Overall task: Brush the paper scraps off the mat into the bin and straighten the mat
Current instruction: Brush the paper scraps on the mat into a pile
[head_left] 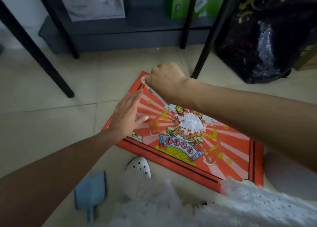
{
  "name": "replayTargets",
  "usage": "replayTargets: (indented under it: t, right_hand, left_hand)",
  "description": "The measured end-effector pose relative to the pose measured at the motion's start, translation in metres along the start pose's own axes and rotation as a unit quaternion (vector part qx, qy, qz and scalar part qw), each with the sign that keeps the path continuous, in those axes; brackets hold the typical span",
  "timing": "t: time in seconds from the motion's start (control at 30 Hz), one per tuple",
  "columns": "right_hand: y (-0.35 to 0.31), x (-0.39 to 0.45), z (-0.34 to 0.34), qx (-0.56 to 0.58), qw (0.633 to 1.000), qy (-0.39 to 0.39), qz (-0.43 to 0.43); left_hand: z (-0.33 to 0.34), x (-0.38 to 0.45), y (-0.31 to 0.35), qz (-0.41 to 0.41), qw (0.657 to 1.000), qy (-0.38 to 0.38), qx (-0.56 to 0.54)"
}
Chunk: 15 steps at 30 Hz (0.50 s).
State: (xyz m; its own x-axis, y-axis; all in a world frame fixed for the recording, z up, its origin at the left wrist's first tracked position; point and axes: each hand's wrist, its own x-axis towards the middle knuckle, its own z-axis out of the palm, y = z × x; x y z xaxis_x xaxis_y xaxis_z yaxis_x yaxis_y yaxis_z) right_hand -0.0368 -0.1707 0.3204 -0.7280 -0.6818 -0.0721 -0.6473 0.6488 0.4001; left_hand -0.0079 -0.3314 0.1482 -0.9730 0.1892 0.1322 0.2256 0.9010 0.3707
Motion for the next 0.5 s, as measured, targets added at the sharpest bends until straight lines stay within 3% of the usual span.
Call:
replayTargets:
  t: [0.2, 0.5]
  right_hand:
    - [-0.052, 0.016, -0.036, 0.004, 0.999, 0.011, -0.039]
    - [-0.106, 0.038, -0.032, 0.058, 0.989, 0.019, -0.132]
  left_hand:
    - [-0.024, -0.042, -0.027, -0.056, 0.998, 0.013, -0.008]
    - [-0.021, -0.128, -0.063, -0.142, 0.989, 0.037, 0.009]
